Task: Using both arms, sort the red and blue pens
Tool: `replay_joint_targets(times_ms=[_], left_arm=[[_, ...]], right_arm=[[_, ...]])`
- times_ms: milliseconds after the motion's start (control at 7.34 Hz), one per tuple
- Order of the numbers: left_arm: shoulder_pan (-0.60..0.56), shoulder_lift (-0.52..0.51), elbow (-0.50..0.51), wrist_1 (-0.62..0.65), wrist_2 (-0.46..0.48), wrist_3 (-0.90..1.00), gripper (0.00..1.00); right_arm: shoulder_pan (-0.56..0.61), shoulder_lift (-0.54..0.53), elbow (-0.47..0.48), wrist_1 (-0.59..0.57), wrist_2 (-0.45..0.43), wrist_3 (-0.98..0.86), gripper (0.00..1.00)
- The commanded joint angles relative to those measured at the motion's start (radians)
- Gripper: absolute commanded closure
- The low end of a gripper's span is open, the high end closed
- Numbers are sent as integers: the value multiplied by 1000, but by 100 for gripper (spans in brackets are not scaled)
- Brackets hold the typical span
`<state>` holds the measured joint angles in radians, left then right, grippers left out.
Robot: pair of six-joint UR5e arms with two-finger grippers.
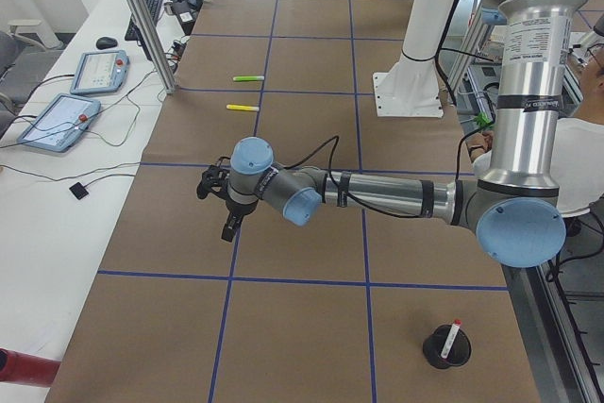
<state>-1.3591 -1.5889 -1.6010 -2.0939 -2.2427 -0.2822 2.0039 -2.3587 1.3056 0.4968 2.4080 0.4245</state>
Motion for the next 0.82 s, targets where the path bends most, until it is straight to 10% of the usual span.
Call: replay_joint_targets(times_ms=[0, 681], left_arm=[[0, 12, -10, 0, 0, 0, 2], [-2, 15, -20, 2, 0, 0, 2]], right_arm=[[90, -7, -12, -9, 40, -74, 100], [139, 3, -83, -3, 51, -161, 100]])
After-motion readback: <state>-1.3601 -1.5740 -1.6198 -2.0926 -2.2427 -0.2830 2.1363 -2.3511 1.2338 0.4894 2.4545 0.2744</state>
